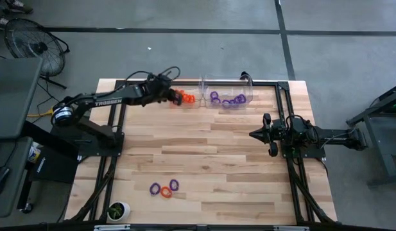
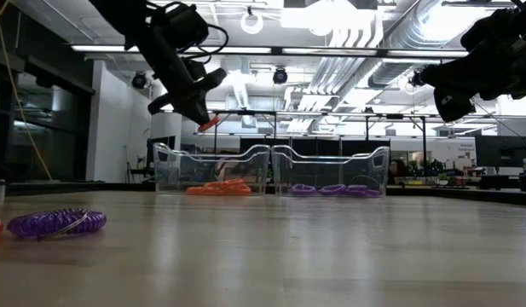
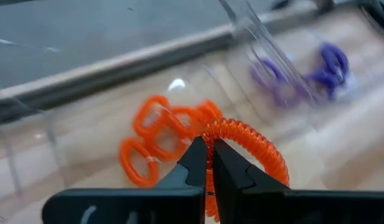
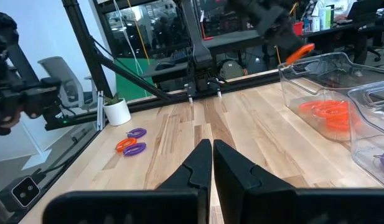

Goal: Sort spring keychains
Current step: Put the orange spring keychain into the left transparent bin, then put the violet spring keychain into the right transparent bin

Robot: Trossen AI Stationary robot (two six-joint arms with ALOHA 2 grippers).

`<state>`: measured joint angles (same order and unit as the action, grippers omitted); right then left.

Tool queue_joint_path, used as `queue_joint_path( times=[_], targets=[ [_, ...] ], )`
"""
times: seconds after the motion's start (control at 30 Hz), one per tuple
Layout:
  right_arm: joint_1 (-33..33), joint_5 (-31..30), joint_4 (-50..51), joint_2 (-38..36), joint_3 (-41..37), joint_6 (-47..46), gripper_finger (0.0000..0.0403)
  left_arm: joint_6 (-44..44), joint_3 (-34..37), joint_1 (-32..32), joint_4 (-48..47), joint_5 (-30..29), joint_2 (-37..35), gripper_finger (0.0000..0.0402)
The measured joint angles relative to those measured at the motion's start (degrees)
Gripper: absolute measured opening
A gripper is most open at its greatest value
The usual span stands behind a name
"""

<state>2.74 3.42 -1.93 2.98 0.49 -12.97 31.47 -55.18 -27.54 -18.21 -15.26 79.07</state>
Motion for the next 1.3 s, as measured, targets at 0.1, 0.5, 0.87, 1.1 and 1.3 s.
queue_joint_path(
  times=[0.1,0.5,0.87,1.1,1.3],
  targets=[
    [0.0,0.0,0.0,0.0,0.0,0.0,0.0012,1.8,0.0,-1.9,1.3,-2.0,0.0,0.0],
    [0.0,0.0,0.0,0.0,0.0,0.0,0.0012,5.1,-0.1,-6.8,1.4,-4.4,4.3,0.0],
    [0.0,0.0,0.0,0.0,0.0,0.0,0.0012,6.3,-0.1,-7.0,3.4,-1.6,9.7,0.0067],
    [0.0,0.0,0.0,0.0,0.0,0.0,0.0012,4.7,-0.1,-7.0,5.2,-0.5,10.1,0.0123],
    [0.0,0.0,0.0,0.0,0.0,0.0,0.0012,3.3,-0.1,-7.0,5.2,2.7,10.1,0.0152]
  ],
)
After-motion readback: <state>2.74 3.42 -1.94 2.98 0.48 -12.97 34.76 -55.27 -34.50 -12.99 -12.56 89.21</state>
